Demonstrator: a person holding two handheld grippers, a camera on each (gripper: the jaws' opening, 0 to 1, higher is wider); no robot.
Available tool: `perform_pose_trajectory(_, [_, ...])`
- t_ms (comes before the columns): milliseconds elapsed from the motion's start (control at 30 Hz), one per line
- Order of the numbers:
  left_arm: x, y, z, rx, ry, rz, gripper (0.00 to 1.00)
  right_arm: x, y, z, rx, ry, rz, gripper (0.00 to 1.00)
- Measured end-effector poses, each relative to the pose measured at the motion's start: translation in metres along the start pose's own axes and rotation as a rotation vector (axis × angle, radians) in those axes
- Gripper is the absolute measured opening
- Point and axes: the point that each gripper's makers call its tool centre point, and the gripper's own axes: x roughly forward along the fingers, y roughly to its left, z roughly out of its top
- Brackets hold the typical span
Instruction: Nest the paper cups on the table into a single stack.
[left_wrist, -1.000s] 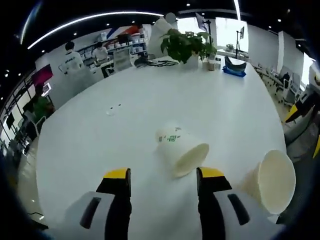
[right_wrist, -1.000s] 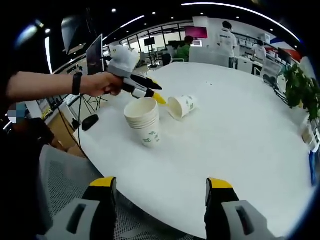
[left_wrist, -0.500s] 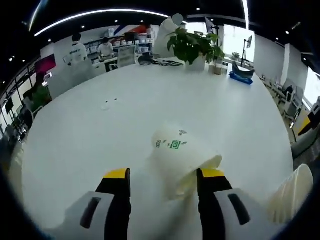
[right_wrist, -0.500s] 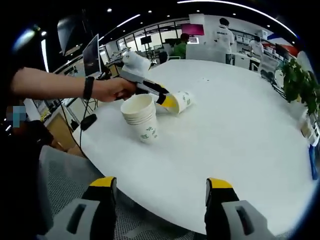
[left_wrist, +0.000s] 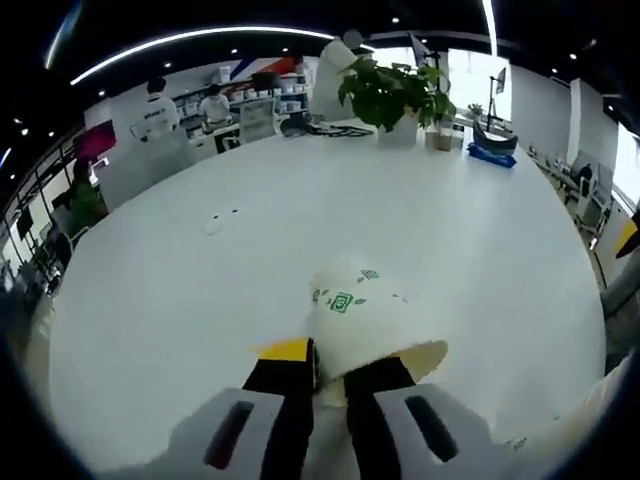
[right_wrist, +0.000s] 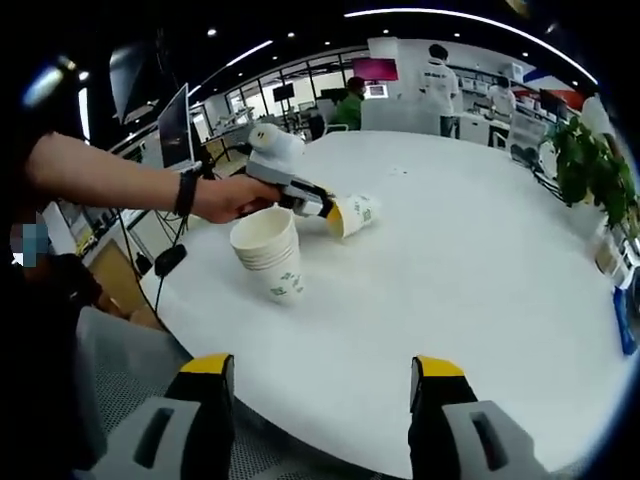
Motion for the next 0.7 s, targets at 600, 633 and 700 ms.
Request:
perform_pose_trajectory(600, [-0.047, 0.012, 0.036, 0.095, 0.021, -0.051, 0.0, 0.004, 0.005, 0.0, -0.013, 0.001, 0.015, 0.71])
perform_pose_trajectory(633, [-0.051, 0.018, 0.031, 0.119, 0.033, -0.07, 0.0, 0.005, 0.005, 0.001, -0.015, -0.001, 0.017, 0.71])
perform_pose_trajectory(700, [-0.061, 0.019, 0.037, 0.157, 0.044, -0.081, 0.0, 0.005, 0.006, 0.001, -0.019, -0.004, 0.02, 0.71])
